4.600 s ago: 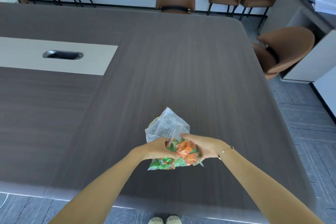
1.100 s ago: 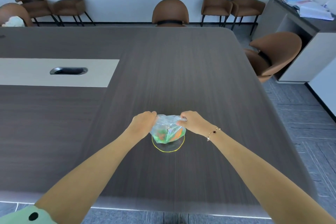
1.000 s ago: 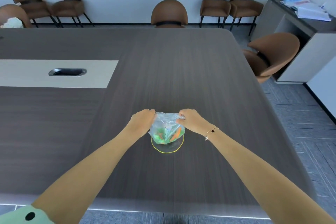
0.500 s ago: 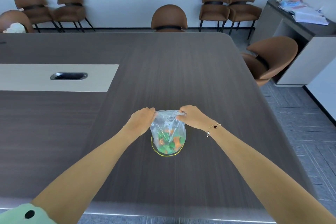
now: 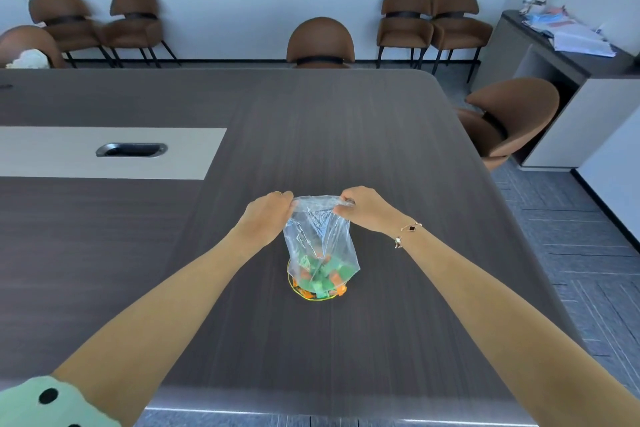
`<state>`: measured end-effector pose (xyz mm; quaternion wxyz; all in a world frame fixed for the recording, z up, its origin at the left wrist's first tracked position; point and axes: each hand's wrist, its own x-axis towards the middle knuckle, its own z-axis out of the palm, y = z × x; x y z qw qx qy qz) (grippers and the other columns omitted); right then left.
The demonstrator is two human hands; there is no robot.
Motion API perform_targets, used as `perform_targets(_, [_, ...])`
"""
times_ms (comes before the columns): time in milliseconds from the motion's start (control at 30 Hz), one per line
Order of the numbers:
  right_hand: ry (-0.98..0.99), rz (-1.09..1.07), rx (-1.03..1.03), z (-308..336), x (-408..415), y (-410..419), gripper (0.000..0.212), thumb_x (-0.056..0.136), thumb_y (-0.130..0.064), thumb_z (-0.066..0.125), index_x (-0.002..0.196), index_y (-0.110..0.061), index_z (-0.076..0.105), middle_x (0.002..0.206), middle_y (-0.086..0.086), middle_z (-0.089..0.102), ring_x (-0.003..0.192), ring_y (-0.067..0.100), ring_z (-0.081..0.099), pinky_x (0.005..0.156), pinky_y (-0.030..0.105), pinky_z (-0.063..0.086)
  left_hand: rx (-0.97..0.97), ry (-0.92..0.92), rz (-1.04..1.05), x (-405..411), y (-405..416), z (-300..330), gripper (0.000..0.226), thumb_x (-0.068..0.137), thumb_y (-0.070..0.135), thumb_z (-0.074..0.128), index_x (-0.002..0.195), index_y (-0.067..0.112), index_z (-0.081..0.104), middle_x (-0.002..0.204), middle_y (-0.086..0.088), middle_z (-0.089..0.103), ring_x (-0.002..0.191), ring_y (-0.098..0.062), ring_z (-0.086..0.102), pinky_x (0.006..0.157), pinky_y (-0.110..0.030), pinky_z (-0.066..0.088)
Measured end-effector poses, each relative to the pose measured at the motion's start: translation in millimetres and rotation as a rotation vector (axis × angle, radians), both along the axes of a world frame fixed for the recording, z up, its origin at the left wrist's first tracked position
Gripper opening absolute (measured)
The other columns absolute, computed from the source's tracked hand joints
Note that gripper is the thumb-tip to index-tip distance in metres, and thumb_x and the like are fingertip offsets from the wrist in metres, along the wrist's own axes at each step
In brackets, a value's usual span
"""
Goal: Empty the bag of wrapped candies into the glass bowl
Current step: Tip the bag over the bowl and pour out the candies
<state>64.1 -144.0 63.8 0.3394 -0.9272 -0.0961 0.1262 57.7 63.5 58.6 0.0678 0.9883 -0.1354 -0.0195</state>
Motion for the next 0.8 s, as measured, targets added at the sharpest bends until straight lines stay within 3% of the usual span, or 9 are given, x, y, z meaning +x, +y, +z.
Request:
perform_targets(367, [-0.046, -0.016, 0.047, 5.3, 5.3, 5.7, 0.04, 0.088, -0.017, 0.056, 0.057, -0.016, 0.03, 0.061, -0.004, 0.033, 0.054, 0.012, 0.027, 0.05, 0.023, 0.023, -0.038, -0.075, 0.045, 1.4, 4.6, 5.2, 0.036, 0.105, 0.028, 0.03, 0.1, 0.001, 0.052, 0.098, -0.018, 0.064, 0.087, -0.04, 0.063, 0.066, -0.038, 0.043])
perform_targets(467, [-0.107, -0.036, 0.098, 5.0, 8.8, 11.4, 0.024, 0.09, -0.021, 0.056, 0.074, -0.004, 0.053, 0.069, 0.0, 0.048, 0.061, 0.013, 0.039, 0.054, 0.024, 0.031, -0.074, -0.137, 0.081, 3.3, 9.1, 11.1, 0.032, 0.104, 0.027, 0.032, 0.1, 0.002, 0.052, 0.096, -0.016, 0.065, 0.083, -0.039, 0.064, 0.065, -0.039, 0.045])
perform_targets(633, [-0.264, -0.03, 0.157, 11.1, 19.5, 37.2, 0.019, 0.093, -0.024, 0.053, 0.088, -0.006, 0.059, 0.082, 0.008, 0.065, 0.072, 0.02, 0.057, 0.066, 0.034, 0.047, -0.078, -0.24, 0.145, 13.2, 35.8, 25.1, 0.025, 0.102, 0.022, 0.038, 0.104, 0.002, 0.053, 0.096, -0.015, 0.063, 0.079, -0.039, 0.065, 0.065, -0.042, 0.05])
perform_targets(800, [-0.38, 0.048, 0.093, 4.6, 23.1, 75.0, 0.025, 0.097, -0.028, 0.049, 0.111, -0.011, 0.06, 0.105, 0.007, 0.069, 0.095, 0.023, 0.064, 0.08, 0.041, 0.056, 0.066, -0.453, 0.164, 11.0, 79.4, 13.0, 0.016, 0.083, 0.012, 0.072, 0.091, 0.003, 0.062, 0.064, -0.011, 0.065, 0.041, -0.032, 0.059, 0.039, -0.029, 0.044])
